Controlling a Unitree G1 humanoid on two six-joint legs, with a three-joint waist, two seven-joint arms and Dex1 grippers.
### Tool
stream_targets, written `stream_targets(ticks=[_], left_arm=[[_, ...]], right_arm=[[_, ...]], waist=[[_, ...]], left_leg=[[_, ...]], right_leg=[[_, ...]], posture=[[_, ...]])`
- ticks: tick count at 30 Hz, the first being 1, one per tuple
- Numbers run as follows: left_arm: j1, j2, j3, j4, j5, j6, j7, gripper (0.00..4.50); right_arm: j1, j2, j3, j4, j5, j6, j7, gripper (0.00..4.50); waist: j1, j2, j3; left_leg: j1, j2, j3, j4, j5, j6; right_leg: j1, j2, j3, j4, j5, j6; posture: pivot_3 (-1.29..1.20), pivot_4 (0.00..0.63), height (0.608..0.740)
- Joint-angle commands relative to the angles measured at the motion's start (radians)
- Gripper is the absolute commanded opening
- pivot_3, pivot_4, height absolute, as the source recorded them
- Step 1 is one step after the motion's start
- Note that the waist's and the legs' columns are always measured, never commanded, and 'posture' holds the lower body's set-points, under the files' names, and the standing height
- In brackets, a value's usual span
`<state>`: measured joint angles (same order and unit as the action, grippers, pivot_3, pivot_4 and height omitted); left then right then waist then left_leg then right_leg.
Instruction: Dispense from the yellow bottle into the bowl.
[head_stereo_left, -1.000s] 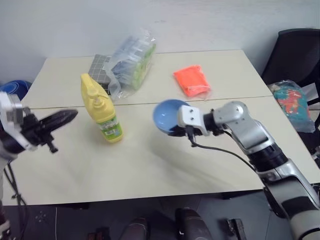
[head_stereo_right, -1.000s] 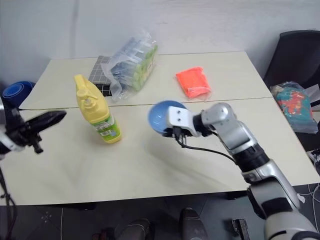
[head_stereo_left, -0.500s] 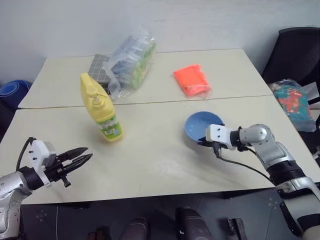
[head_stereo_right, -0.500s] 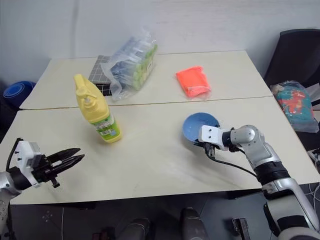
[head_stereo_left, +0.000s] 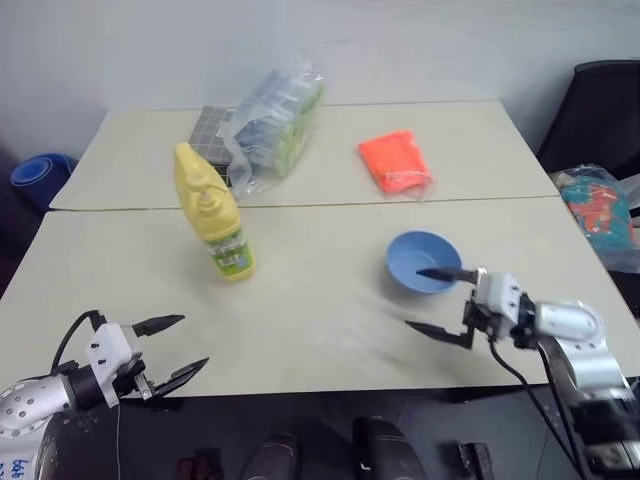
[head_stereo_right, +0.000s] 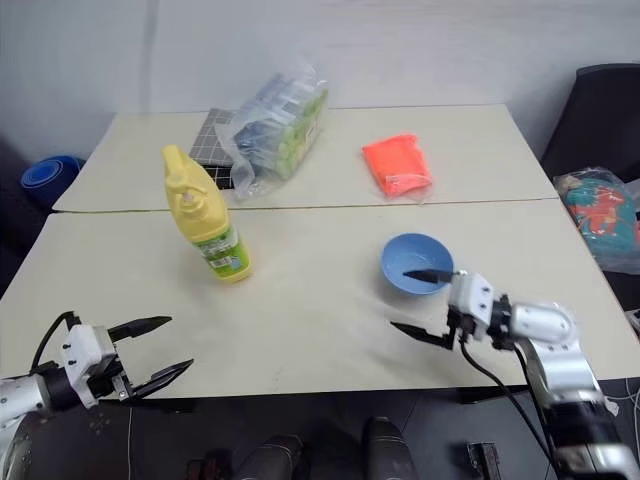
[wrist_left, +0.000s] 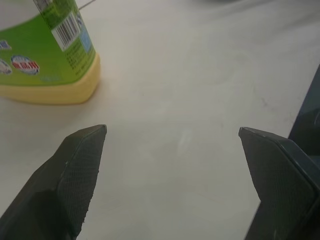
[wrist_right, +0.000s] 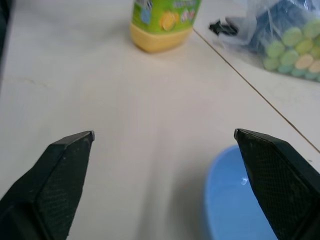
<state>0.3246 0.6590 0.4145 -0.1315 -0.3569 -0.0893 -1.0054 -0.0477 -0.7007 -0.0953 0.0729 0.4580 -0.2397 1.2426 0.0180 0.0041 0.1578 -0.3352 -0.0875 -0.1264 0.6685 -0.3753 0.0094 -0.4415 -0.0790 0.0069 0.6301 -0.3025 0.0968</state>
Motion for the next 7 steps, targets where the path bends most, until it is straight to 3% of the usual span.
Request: stream_targets(ticks=[1, 7], left_arm=[[0.038, -0.010, 0.032, 0.008, -0.003, -0.032, 0.020, 4.50], [0.056, -0.009, 0.035, 0.021, -0.002, -0.017, 0.058, 4.50]], right_arm=[[0.111, -0.023, -0.091, -0.048, 0.035, -0.045, 0.017, 4.49], [0.169, 0.016, -0.124, -0.050, 0.015, -0.083, -0.023, 4.49]], waist=[[0.007, 0.000, 0.000], [0.004, 0.002, 0.002]], left_leg=[[0.001, 0.000, 0.000, 0.000, 0.000, 0.000], [0.012, 0.002, 0.001, -0.002, -0.001, 0.003]], right_leg=[[0.001, 0.000, 0.000, -0.001, 0.001, 0.000], [0.014, 0.002, 0.001, -0.006, 0.004, 0.000]], posture=[[0.00, 0.150, 0.740], [0.00, 0.150, 0.740]])
